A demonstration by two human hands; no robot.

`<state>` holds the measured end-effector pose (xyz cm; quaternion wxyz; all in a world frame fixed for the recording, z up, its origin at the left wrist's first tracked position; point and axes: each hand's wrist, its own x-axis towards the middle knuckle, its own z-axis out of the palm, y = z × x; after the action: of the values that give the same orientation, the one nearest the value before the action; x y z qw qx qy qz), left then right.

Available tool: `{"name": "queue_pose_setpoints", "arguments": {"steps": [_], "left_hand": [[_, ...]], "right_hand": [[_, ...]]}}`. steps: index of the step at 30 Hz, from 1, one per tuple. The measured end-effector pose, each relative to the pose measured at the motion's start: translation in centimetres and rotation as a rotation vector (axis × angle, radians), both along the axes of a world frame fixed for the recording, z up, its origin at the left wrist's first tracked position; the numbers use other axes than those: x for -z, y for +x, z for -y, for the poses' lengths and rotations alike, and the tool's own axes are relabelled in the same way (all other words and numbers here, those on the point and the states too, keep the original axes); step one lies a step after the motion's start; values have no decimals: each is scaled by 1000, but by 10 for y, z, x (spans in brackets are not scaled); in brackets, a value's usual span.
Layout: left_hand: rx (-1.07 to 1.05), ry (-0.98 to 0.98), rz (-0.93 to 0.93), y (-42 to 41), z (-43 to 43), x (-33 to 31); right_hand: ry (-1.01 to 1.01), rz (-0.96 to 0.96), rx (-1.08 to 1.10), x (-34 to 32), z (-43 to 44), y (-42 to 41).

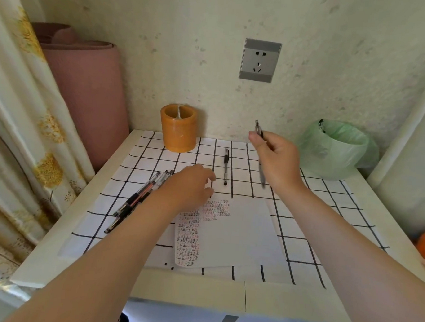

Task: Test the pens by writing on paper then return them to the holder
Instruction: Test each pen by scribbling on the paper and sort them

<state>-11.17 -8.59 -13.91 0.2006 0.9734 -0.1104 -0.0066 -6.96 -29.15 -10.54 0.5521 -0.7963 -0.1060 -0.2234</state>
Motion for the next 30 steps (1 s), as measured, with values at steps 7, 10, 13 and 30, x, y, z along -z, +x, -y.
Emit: {"name": "queue_pose_setpoints", "arguments": {"steps": [7, 10, 13, 30], "left_hand": [[78, 103, 63, 7, 27, 17], [71, 219, 67, 11, 32, 23], [50, 256, 88, 12, 30, 24], [-207, -25, 55, 23, -1, 20]], "right_hand": [[-645, 90, 31, 35, -6, 15], [-881, -40, -42, 49, -8, 19], [-1075, -78, -103, 55, -13, 20], [-826, -236, -172, 55, -54, 21]]}}
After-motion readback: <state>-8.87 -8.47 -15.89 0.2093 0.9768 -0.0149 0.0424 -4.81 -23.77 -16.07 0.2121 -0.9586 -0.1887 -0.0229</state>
